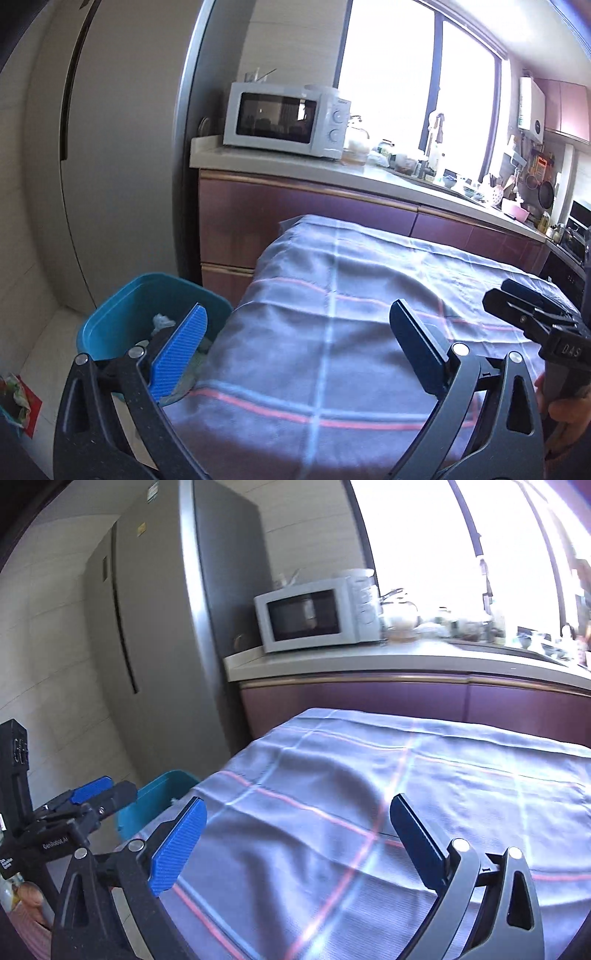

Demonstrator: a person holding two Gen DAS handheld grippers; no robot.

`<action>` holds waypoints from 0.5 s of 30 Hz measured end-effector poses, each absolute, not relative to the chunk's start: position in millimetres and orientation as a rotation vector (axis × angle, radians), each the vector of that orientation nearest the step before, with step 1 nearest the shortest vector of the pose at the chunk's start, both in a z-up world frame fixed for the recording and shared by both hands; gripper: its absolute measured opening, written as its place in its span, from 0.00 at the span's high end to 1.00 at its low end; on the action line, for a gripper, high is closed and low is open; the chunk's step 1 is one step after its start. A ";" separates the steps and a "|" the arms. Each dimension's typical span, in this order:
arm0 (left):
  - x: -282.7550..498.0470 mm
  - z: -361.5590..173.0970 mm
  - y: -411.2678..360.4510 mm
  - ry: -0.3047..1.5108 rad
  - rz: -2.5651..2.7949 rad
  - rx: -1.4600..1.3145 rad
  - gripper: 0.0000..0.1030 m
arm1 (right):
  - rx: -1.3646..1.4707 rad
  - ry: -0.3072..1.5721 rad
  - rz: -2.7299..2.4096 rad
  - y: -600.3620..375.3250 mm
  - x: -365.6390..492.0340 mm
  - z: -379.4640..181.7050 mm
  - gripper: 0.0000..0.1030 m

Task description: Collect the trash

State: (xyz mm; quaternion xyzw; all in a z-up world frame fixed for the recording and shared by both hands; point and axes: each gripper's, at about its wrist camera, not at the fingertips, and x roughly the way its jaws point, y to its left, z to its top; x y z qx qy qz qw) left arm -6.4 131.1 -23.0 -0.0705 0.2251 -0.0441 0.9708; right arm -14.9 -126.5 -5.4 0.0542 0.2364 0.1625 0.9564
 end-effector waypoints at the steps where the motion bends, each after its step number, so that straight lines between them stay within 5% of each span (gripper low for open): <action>1: -7.4 -19.9 124.0 0.441 -0.089 -0.136 0.06 | 0.116 0.465 0.305 -134.2 -19.9 -4.5 0.07; 15: -28.2 1.2 62.9 0.308 -0.103 -0.052 0.06 | 0.105 0.352 0.088 -202.9 -73.6 3.4 0.07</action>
